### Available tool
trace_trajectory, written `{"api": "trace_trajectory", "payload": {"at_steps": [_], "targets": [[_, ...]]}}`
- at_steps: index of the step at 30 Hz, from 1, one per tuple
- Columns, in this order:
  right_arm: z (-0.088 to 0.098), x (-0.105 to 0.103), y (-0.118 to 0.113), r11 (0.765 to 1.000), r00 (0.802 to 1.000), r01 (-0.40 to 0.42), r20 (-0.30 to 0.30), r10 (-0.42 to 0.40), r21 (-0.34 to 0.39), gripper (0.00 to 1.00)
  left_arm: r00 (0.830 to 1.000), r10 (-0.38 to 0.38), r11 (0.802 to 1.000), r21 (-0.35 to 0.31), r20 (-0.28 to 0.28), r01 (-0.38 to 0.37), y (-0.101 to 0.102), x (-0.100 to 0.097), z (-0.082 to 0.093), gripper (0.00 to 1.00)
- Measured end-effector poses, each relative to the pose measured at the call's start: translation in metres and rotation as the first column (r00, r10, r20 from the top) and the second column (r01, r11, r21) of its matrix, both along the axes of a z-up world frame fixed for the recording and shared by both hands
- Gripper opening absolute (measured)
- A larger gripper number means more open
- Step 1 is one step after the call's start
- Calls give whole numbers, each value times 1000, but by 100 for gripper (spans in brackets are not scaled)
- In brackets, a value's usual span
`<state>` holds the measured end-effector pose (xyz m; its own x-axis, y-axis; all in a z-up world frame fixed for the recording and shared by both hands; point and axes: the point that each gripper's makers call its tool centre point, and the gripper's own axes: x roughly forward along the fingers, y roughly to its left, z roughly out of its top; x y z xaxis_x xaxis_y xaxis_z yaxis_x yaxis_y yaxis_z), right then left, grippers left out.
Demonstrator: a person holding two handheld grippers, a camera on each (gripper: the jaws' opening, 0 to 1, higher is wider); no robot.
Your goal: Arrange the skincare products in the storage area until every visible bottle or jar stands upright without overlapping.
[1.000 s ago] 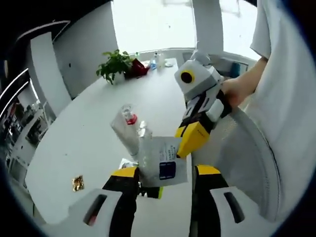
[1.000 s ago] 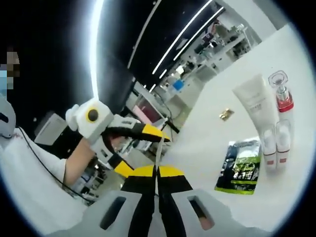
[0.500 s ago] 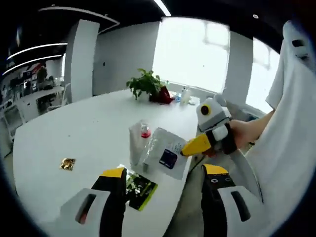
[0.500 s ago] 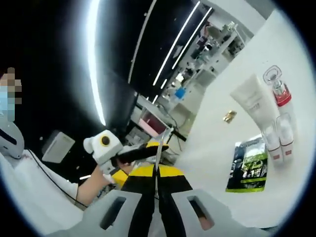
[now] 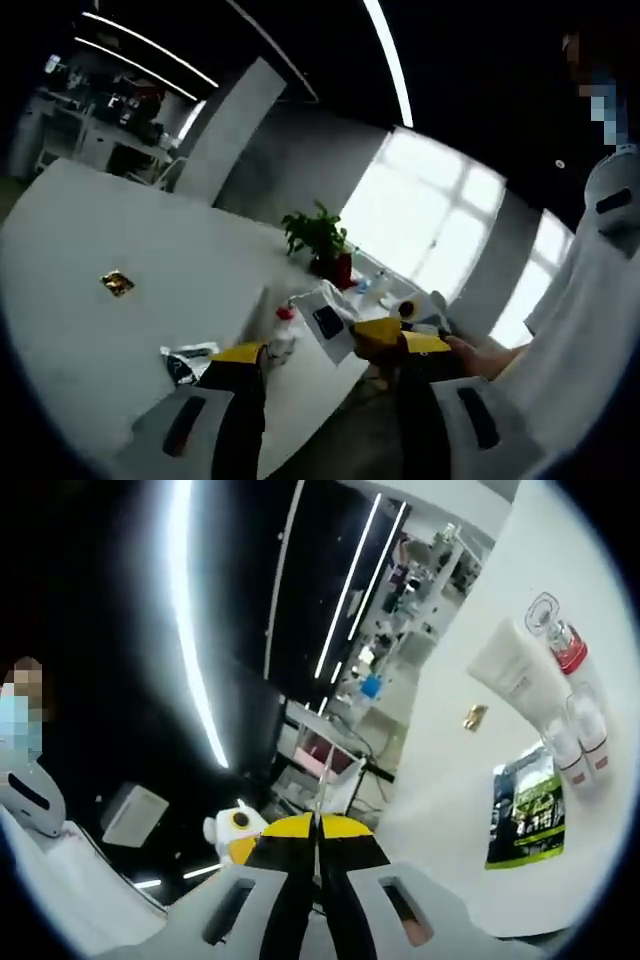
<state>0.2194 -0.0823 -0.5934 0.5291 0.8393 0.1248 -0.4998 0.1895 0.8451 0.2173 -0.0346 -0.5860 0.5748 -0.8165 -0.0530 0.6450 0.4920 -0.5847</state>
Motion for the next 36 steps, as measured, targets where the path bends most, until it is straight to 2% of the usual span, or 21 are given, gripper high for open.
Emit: {"api": "trace_trajectory", "payload": {"at_steps": [2,6,9,12,17,19,22,24,28,31,36], "targets": [[0,-1,2,1000,1000,-6,-5,6,10,1,1000,23,998,-53,-20,-24,0,-1,2,43],[1,-3,6,999,1000,-8,-14,9,35,1,997,50,993,-103,-65,-56,2,-1,-2,32],[7,-2,6,997,1000,0,-17,2,76,1,995,40,987,-150,-95,-54,0,-5,-2,24],[9,-2,7,996,1000,2,-15,-1,85,1,992,32,981,-187,-119,-54,-3,-7,0,20],[9,-3,10,996,1000,3,-19,-1,92,1,991,44,972,-222,-129,-72,-7,-7,4,11],[9,-2,10,996,1000,4,-21,-2,93,1,987,52,969,-233,-153,-87,-7,-5,2,10],[9,-3,12,997,1000,-1,-20,2,83,1,985,49,971,-224,-163,-85,-7,-6,1,4],[9,-4,13,997,1000,-3,-21,5,81,1,984,55,972,-214,-169,-91,-6,-6,-1,3],[10,-4,14,997,1000,-3,-19,5,81,2,979,50,965,-243,-195,-98,-6,-7,0,2],[12,-6,15,997,1000,-11,-14,12,81,5,975,30,949,-299,-220,-97,-3,-8,6,2],[14,-5,13,998,999,-33,7,32,58,12,974,24,958,-274,-223,-87,3,-11,7,2]]}}
